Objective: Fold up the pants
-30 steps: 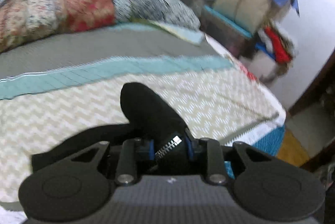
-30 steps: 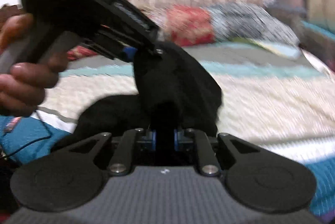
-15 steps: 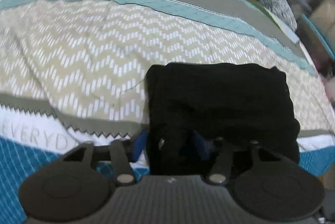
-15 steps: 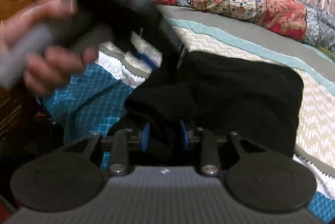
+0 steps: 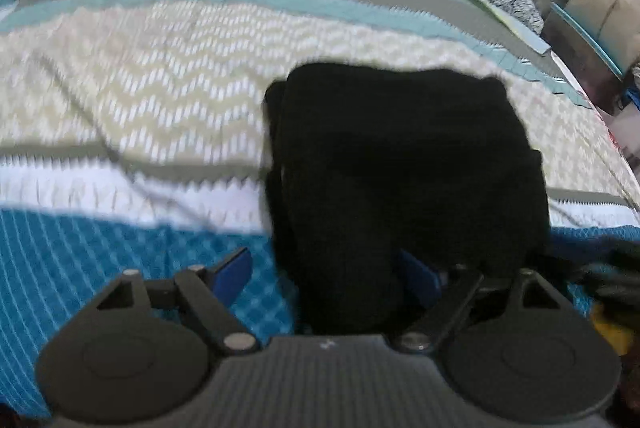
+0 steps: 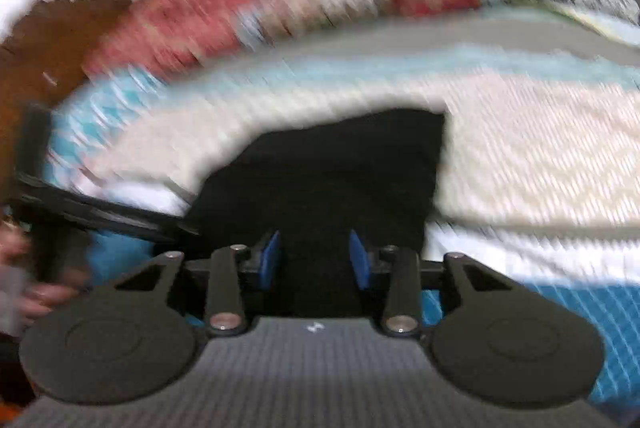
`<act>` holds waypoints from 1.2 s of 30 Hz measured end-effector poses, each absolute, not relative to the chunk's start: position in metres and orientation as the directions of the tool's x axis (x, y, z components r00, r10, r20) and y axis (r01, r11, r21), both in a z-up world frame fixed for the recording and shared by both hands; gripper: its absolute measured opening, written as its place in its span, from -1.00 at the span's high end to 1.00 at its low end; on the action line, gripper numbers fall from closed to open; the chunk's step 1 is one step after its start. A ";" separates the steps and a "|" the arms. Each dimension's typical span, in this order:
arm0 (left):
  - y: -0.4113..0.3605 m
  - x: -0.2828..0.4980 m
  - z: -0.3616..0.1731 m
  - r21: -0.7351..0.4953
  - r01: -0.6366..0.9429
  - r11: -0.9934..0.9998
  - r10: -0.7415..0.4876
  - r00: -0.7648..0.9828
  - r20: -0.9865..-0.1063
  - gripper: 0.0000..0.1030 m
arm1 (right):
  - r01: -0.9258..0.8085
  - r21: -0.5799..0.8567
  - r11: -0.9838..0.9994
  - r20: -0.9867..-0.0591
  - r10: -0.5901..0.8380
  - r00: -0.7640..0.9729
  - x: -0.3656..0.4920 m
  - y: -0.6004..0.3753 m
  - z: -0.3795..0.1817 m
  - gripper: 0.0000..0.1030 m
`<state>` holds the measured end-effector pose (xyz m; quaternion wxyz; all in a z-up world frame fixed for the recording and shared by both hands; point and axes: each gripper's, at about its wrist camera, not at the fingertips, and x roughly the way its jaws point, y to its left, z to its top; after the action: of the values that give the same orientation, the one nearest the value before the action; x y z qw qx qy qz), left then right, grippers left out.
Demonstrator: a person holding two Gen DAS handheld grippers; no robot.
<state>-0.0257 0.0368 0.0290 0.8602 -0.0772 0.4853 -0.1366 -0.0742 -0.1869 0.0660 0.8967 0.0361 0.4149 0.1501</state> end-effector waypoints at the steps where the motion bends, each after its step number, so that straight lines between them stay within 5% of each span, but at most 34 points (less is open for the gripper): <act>1: 0.041 -0.027 0.025 -0.288 0.158 0.944 -0.328 0.484 -0.811 -0.67 | -0.212 0.168 0.963 -0.777 0.262 0.573 -0.072 -0.186 0.048 0.21; 19: 0.096 -0.036 0.071 -0.450 0.110 0.886 -0.425 0.582 -0.693 -0.73 | -0.182 0.300 0.936 -0.607 0.335 0.721 -0.076 -0.220 0.108 0.18; 25: 0.069 -0.019 0.069 -0.423 0.160 0.892 -0.435 0.559 -0.706 -0.73 | -0.197 0.378 0.905 -0.575 0.396 0.716 -0.054 -0.209 0.111 0.19; 29: 0.045 -0.019 0.042 -0.306 0.168 0.937 -0.348 0.506 -0.789 -0.74 | -0.172 0.394 0.903 -0.644 0.404 0.649 -0.042 -0.197 0.082 0.19; 32: 0.039 -0.026 0.020 -0.249 0.168 0.954 -0.300 0.502 -0.811 -0.92 | -0.125 0.383 0.915 -0.706 0.377 0.599 -0.040 -0.198 0.049 -0.12; 36: 0.045 -0.023 0.019 -0.276 0.130 0.952 -0.304 0.491 -0.816 -1.00 | -0.061 0.507 0.860 -0.680 0.442 0.585 -0.040 -0.218 0.038 -0.19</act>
<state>-0.0230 0.0449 0.0186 0.8589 -0.0887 0.4883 -0.1264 -0.0396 -0.2177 0.0385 0.8624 0.2209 0.4314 0.1459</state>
